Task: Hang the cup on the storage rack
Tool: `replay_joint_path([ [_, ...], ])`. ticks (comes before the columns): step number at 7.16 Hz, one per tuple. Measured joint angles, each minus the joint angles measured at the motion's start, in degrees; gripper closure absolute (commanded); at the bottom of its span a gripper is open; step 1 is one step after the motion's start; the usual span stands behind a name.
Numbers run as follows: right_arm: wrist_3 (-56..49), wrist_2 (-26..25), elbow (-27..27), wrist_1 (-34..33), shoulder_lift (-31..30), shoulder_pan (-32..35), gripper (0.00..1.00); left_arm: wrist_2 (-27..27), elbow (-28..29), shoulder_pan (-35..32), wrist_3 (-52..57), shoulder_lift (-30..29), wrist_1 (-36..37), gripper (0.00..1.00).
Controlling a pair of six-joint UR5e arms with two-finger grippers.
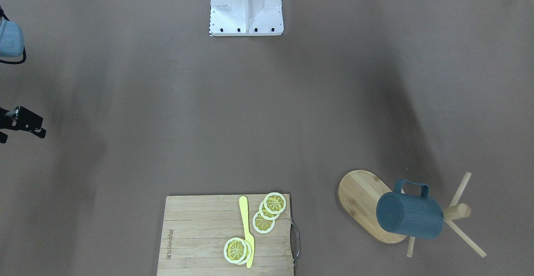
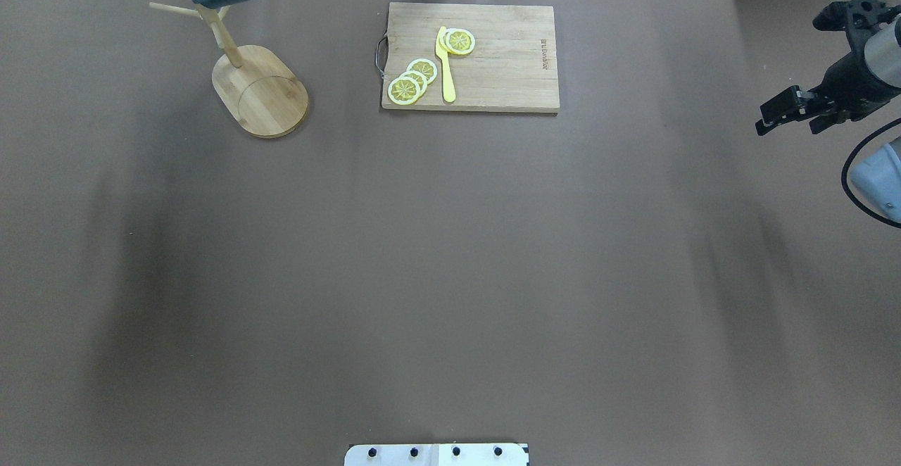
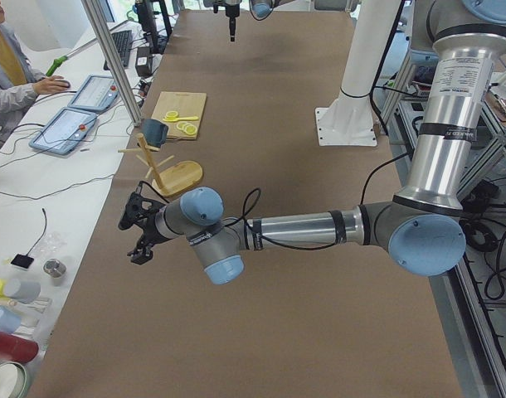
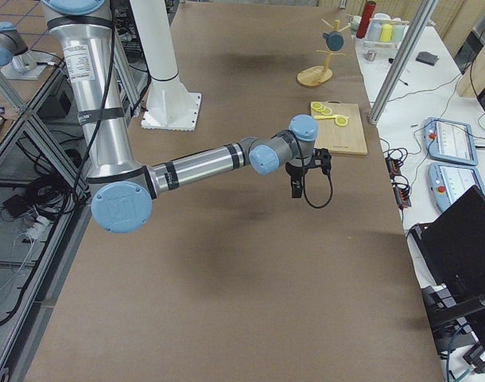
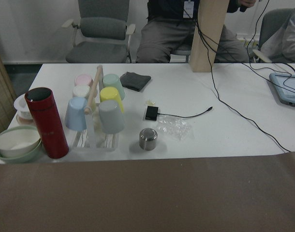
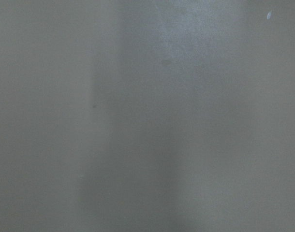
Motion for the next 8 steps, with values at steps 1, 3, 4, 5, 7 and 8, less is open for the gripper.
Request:
replay_joint_path([
  [1, 0.0, 0.0, 0.0, 0.0, 0.0, 0.0, 0.0, -4.1, -0.7, -1.1, 1.3, 0.1, 4.4, 0.03],
  [3, 0.0, 0.0, 0.0, 0.0, -0.1, 0.0, 0.0, -10.5, -3.6, -2.8, 12.3, 0.8, 18.2, 0.03],
  [4, 0.0, 0.0, 0.0, 0.0, -0.2, 0.0, 0.0, -12.9, -6.0, -3.2, 19.0, 1.2, 26.7, 0.03],
  [5, -0.1, -0.1, 0.0, 0.0, -0.3, 0.1, 0.0, -14.1, -8.2, -3.3, 23.5, 2.0, 33.4, 0.03],
  [7, -0.5, -0.6, -0.2, -0.4, -0.8, 0.4, 0.0, -14.5, -11.3, -3.0, 28.2, 4.5, 41.2, 0.03],
  [8, -0.7, -0.7, -0.4, -0.6, -1.4, 0.9, 0.0, -14.3, -11.7, -2.6, 30.5, 5.7, 43.1, 0.03],
])
